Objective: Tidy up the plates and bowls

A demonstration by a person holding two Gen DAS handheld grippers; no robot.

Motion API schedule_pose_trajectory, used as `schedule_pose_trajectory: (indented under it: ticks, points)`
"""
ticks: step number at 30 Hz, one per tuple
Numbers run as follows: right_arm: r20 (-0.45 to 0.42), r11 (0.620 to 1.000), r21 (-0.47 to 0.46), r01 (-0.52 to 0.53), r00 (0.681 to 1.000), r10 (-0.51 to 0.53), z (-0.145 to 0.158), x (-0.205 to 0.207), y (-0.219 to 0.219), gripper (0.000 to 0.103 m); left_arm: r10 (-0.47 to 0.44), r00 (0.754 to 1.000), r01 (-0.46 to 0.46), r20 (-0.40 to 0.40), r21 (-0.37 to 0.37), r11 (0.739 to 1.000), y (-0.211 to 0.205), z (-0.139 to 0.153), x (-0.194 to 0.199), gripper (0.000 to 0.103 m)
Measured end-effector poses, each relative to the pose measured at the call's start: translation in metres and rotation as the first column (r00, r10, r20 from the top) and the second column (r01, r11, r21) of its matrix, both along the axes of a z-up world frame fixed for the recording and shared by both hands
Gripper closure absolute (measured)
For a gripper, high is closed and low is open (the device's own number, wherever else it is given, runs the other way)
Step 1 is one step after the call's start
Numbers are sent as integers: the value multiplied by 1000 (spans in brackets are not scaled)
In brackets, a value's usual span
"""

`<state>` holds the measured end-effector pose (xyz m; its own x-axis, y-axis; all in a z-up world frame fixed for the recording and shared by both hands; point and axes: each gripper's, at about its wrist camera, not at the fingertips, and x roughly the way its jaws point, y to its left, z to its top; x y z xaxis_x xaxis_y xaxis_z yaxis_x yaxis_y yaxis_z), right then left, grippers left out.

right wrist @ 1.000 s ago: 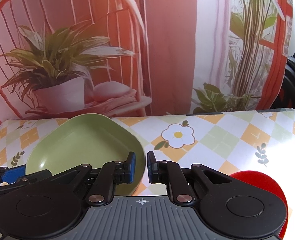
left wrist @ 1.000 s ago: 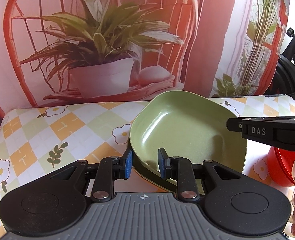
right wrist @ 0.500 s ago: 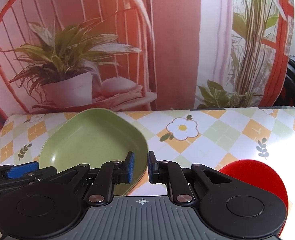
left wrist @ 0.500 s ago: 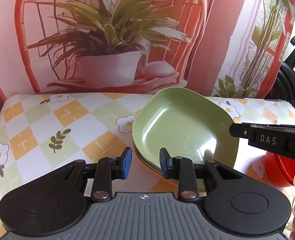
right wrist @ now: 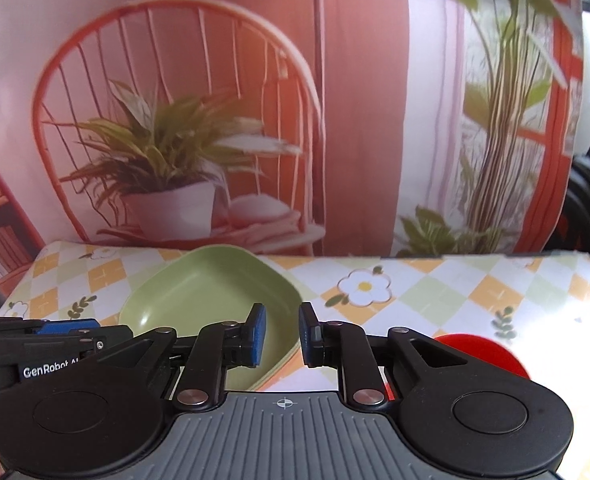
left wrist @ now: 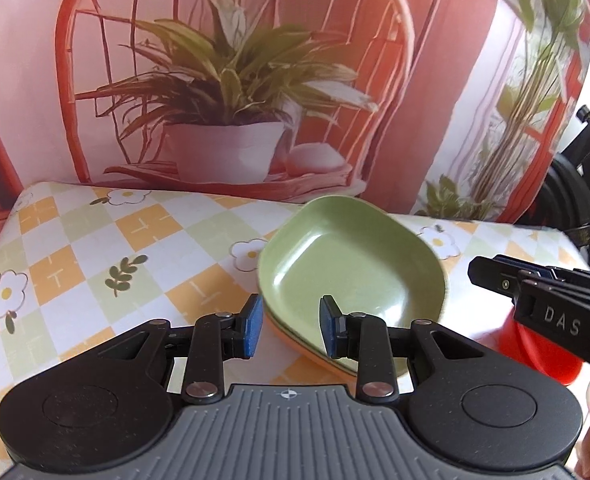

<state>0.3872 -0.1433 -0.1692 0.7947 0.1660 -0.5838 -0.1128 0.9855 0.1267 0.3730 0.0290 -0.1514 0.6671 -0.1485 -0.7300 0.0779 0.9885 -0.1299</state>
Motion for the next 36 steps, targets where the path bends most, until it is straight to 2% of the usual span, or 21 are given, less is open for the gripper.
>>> schedule_pose_trajectory:
  ticks: [3,7,9,15,23,36]
  points:
    - [40,1000,-1,-3,999,3,7,-14,-9,86,4,1000,-3,5,-27,1000,-5,4,-8,71]
    - [135,996,-83,-20,990,31,15,-36,-15,86,20,1000,-21,-9,-78,997,-13,5,-18,71]
    - [166,996,-92,-22,985,37,17,-46,-21,86,17,1000,-17,-1,-81,997,-20,6,-23,71]
    - [197,996,-91,-9,980,27,13,-67,-41,85,-33,999,35,22,-82,996,-45,7,-39,71]
    - [197,997,-47,63,979,-52,2,-85,-73,81,-104,993,108,54,-64,992,-74,8,-48,70]
    - [88,968,66,240,965,-245,-31,-81,-142,81,-258,965,260,46,-43,965,-122,4,-36,66]
